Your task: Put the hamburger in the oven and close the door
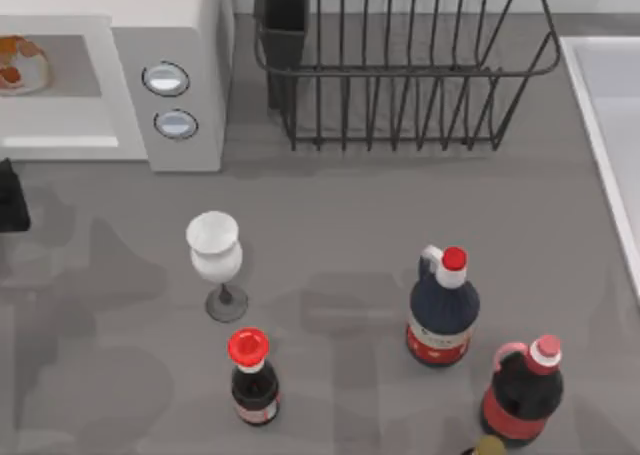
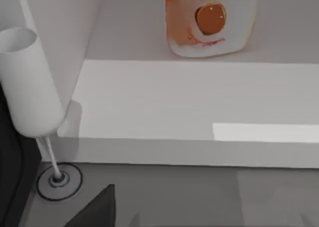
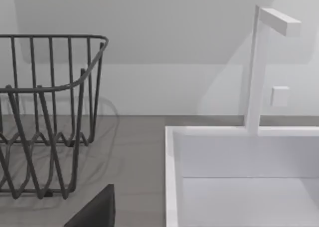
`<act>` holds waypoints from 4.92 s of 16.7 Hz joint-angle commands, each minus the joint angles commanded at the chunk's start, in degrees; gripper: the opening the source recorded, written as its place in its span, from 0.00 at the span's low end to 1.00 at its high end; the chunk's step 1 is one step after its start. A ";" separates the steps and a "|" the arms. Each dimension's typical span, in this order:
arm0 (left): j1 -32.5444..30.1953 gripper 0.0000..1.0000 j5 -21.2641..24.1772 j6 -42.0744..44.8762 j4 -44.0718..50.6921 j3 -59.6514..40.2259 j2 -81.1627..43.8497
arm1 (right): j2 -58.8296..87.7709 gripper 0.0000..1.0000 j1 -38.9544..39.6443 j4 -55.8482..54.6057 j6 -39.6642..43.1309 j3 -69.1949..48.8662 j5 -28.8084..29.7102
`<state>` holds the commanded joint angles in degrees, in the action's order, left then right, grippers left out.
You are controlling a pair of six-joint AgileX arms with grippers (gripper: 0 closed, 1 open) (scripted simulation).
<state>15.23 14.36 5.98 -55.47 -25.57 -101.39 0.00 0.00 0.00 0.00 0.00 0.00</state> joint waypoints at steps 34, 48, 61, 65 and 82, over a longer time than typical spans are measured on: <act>-12.14 1.00 -11.39 -5.00 50.17 19.37 85.78 | 0.00 1.00 0.00 0.00 0.00 0.00 0.00; -15.23 0.77 -14.36 -5.98 55.47 25.57 101.39 | 0.00 1.00 0.00 0.00 0.00 0.00 0.00; -15.23 0.00 -14.36 -5.98 55.47 25.57 101.39 | 0.00 1.00 0.00 0.00 0.00 0.00 0.00; -15.23 0.00 -14.36 -5.98 55.47 25.57 101.39 | 0.00 1.00 0.00 0.00 0.00 0.00 0.00; -22.90 0.00 -22.04 -5.94 50.15 27.21 98.12 | 0.00 1.00 0.00 0.00 0.00 0.00 0.00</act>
<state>-7.67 -7.67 0.04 -5.32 1.63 -3.27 0.00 0.00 0.00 0.00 0.00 0.00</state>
